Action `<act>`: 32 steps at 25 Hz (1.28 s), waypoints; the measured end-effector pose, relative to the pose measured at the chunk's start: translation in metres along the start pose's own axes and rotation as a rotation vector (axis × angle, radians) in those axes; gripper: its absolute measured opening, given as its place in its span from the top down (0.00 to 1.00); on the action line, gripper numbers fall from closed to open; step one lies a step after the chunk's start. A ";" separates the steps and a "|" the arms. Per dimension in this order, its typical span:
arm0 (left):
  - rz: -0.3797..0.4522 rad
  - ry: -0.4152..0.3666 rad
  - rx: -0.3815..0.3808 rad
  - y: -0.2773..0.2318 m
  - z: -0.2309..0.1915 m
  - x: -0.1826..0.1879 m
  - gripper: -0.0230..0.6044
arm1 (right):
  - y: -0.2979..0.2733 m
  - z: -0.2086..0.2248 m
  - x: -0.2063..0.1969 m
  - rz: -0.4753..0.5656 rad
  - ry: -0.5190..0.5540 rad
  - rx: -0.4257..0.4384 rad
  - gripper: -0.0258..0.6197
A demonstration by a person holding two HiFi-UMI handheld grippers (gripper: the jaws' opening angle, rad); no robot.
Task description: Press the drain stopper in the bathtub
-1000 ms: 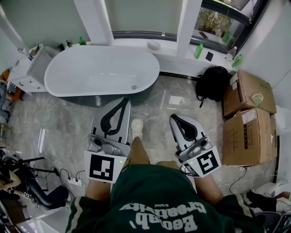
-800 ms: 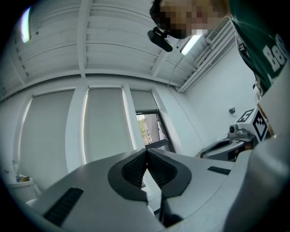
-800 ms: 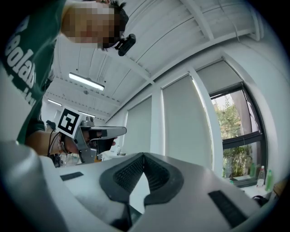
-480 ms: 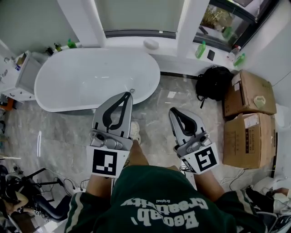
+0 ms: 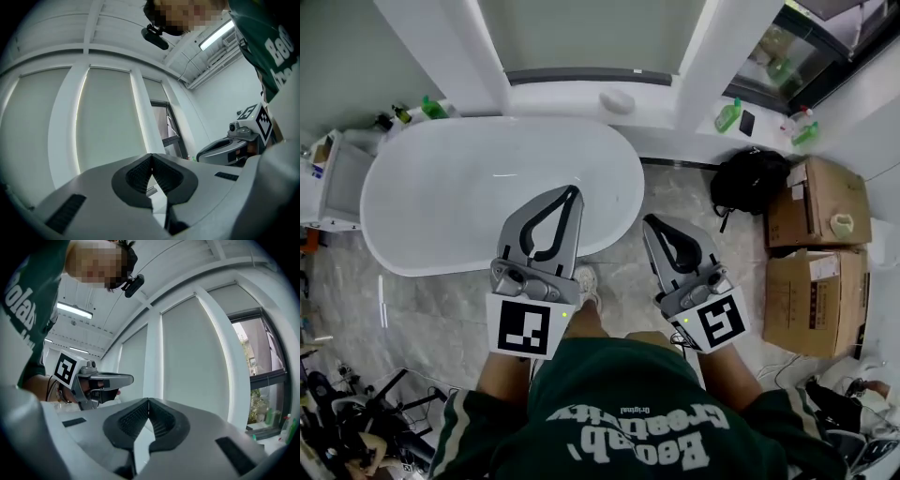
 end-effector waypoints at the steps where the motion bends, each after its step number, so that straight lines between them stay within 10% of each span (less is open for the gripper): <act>1: 0.001 -0.006 -0.008 -0.012 -0.012 -0.003 0.95 | -0.016 0.006 0.000 0.000 0.000 -0.003 0.94; 19: -0.013 -0.016 -0.088 -0.109 -0.098 -0.063 0.95 | -0.134 0.074 -0.030 -0.085 0.046 -0.042 0.94; 32: -0.140 0.056 0.076 -0.177 -0.114 -0.124 0.95 | -0.210 0.142 -0.088 -0.159 0.003 0.197 0.94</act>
Point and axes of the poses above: the fingertips, and each gripper's own axes: y backward along the fingers, z to its right, x out of its top, the point moved 5 cm from there along y, backward along the fingers
